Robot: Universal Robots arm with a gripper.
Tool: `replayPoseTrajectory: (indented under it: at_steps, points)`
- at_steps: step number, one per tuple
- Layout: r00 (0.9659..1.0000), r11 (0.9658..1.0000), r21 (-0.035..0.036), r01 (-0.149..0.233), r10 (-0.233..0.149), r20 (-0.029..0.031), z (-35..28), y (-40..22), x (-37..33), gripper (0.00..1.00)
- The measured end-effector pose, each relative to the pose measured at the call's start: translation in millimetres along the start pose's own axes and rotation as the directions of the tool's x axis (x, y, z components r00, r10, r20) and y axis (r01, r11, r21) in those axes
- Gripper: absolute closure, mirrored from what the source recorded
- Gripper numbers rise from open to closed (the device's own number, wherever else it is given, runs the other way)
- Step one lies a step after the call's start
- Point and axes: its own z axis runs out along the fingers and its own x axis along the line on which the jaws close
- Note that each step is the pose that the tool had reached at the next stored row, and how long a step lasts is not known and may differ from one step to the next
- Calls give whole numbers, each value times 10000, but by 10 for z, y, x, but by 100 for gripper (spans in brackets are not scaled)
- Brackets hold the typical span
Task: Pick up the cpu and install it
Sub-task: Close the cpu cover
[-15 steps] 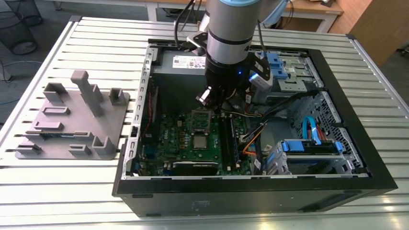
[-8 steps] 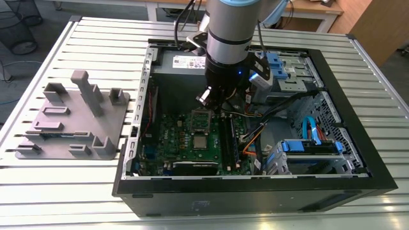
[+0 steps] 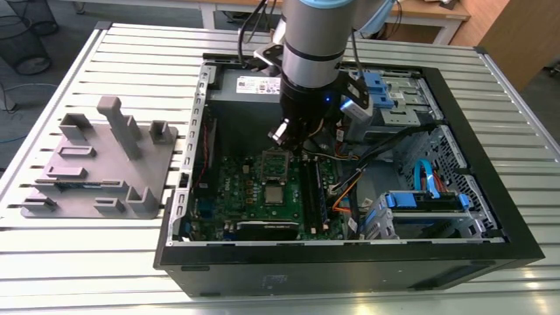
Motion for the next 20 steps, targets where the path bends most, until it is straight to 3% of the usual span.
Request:
replayPoseTrajectory:
  at_steps: [20]
  points:
    - [9998, 9998, -3, 223, -223, 0, -47, 5, 5, 89]
